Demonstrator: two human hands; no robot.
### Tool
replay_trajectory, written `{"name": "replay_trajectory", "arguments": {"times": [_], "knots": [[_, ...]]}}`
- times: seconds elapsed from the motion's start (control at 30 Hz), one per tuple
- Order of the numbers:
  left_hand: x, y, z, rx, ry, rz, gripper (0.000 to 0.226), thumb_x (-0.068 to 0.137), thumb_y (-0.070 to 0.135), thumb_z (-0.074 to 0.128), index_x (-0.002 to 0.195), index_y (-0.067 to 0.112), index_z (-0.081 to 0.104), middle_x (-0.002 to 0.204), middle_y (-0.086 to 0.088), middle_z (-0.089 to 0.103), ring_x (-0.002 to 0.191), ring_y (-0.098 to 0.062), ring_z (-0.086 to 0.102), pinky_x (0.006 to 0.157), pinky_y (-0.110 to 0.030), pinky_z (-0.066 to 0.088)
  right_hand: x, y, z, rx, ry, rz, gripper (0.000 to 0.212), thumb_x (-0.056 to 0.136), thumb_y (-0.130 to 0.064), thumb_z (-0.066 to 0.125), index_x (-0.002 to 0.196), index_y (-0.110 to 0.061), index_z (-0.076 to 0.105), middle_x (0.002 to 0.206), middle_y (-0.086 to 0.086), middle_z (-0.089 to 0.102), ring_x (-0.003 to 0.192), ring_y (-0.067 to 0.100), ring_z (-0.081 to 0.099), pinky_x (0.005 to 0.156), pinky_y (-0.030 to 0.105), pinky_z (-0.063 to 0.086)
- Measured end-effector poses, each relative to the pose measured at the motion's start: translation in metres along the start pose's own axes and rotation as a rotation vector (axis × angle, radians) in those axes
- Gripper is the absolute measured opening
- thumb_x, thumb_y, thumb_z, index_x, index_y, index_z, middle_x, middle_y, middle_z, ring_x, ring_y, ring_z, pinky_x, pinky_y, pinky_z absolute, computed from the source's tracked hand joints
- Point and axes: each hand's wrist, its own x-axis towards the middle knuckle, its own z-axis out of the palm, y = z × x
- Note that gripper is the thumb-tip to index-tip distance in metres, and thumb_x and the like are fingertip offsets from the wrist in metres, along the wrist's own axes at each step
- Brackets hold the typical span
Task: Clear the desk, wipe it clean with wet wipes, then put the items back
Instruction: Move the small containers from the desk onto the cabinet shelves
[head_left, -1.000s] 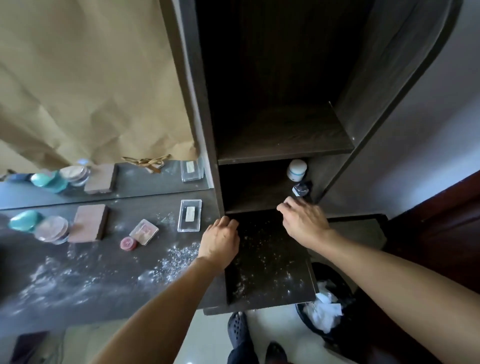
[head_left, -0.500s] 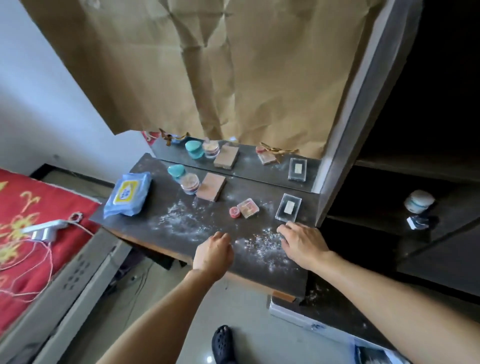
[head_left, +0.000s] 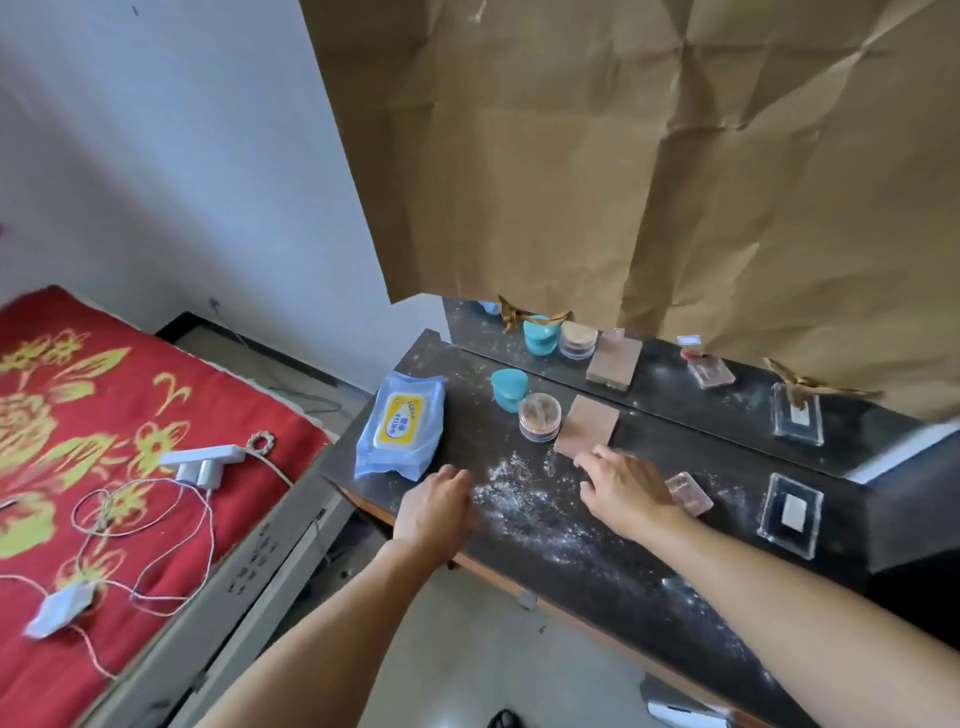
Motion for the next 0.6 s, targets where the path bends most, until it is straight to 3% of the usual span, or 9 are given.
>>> {"name": "replay_trajectory", "arguments": {"times": [0.17, 0.3, 0.47, 0.6], "knots": [[0.047, -0.036, 0.0, -0.055, -0.002, -0.009, 0.016, 0.091, 0.022, 0.045, 0.094, 0.011, 0.056, 0.094, -0.006, 0.057, 0.084, -0.035, 0.059, 0.062, -0.039, 0.042, 0.051, -0.015, 0.007, 0.002, -0.045, 0.036, 0.035, 0.089, -0.031, 0.049, 0.123, -0.023, 0.047, 0.119, 0.0, 0.053, 0.112, 0.023, 0.05, 0.079, 0.034, 0.045], [0.085, -0.045, 0.005, -0.085, -0.028, -0.005, 0.019, 0.093, 0.022, 0.043, 0.1, 0.012, 0.057, 0.099, -0.006, 0.057, 0.089, -0.032, 0.058, 0.064, -0.037, 0.04, 0.097, -0.011, 0.021, -0.01, -0.082, 0.073, 0.056, 0.084, -0.039, 0.058, 0.132, -0.021, 0.037, 0.126, 0.004, 0.047, 0.113, 0.025, 0.048, 0.084, 0.037, 0.047], [0.14, -0.053, 0.008, -0.087, -0.098, 0.005, 0.021, 0.091, 0.019, 0.046, 0.108, 0.011, 0.055, 0.106, -0.008, 0.055, 0.099, -0.032, 0.055, 0.072, -0.041, 0.044, 0.151, -0.006, 0.043, 0.038, -0.086, 0.12, 0.085, 0.074, -0.052, 0.065, 0.141, -0.021, 0.022, 0.139, 0.004, 0.037, 0.12, 0.026, 0.042, 0.096, 0.039, 0.04], [0.186, -0.057, 0.013, -0.063, -0.146, 0.051, 0.034, 0.085, 0.017, 0.052, 0.119, 0.012, 0.052, 0.116, -0.009, 0.051, 0.106, -0.034, 0.052, 0.076, -0.043, 0.047, 0.171, -0.003, 0.059, 0.037, -0.113, 0.143, 0.086, 0.077, -0.05, 0.059, 0.145, -0.018, 0.018, 0.139, 0.004, 0.04, 0.124, 0.024, 0.04, 0.102, 0.039, 0.035]]}}
